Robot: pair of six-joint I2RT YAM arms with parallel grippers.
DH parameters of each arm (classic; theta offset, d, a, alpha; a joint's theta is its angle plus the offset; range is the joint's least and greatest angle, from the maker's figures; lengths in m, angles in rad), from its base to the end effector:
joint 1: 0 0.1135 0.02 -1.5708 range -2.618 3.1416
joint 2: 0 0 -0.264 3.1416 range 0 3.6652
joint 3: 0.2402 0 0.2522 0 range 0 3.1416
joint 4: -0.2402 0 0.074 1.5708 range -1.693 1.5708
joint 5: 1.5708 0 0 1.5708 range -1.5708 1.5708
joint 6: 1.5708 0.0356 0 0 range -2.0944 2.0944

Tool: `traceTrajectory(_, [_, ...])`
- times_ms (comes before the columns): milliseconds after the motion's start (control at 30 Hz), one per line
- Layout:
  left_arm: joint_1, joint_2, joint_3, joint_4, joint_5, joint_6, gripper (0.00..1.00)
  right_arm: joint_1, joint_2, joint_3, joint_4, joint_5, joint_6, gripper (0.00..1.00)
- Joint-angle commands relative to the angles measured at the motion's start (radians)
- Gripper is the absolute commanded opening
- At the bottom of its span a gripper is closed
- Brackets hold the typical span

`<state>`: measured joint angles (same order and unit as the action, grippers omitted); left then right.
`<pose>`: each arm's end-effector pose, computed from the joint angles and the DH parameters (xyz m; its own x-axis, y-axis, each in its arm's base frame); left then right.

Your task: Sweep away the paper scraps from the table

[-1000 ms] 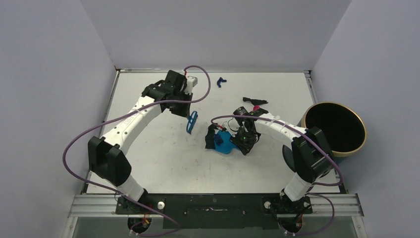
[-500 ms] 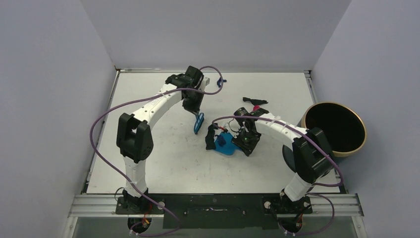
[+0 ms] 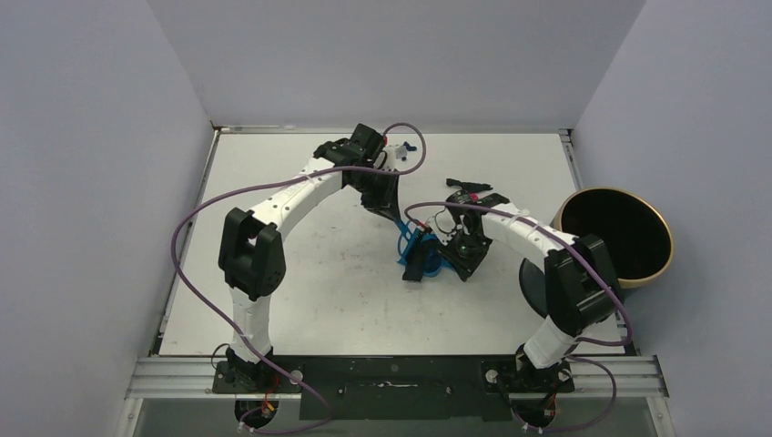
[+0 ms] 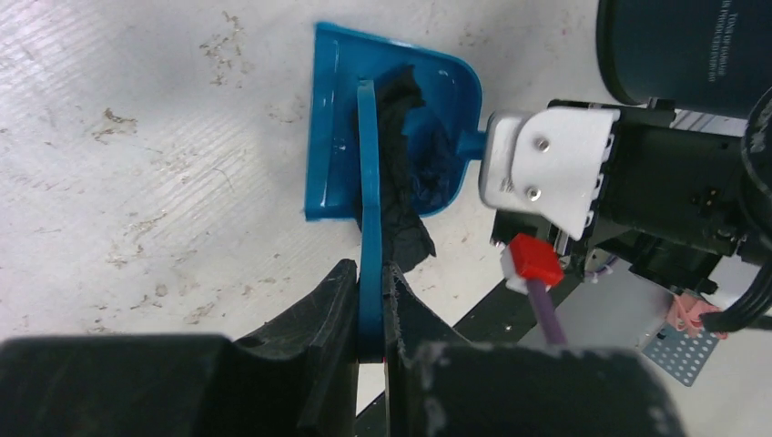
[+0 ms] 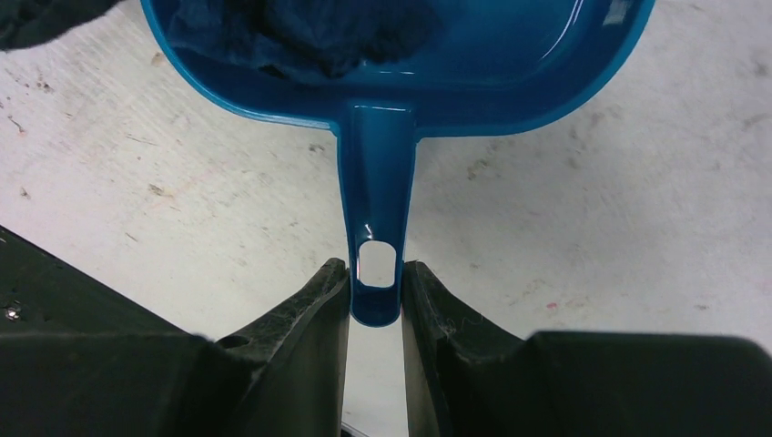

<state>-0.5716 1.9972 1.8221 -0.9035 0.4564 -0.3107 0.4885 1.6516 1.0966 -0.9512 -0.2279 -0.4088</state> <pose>0.3539 -0.2463 0.2769 -0.9077 0.2576 -0.3312 0.4025 0.7573 -0.5143 0.2507 0.1423 0.1901 -0.6217 -0.7689 -0.1489 -0.7816 0.5969 0.1812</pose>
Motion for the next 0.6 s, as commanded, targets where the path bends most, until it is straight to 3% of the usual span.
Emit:
traceTrajectory(0, [0.007,-0.050,0.061,0.068,0.068,-0.042,0.00,-0.075,-0.101,0.004,0.018,-0.024,-0.027,0.05])
traceTrajectory(233, [0.010,-0.062,0.111,0.144,-0.019,-0.065,0.00,-0.187,-0.194,-0.049,0.039,-0.100,-0.084,0.05])
traceTrajectory(567, [0.010,0.040,0.403,0.106,-0.029,-0.076,0.00,-0.294,-0.213,-0.069,0.052,-0.131,-0.126,0.05])
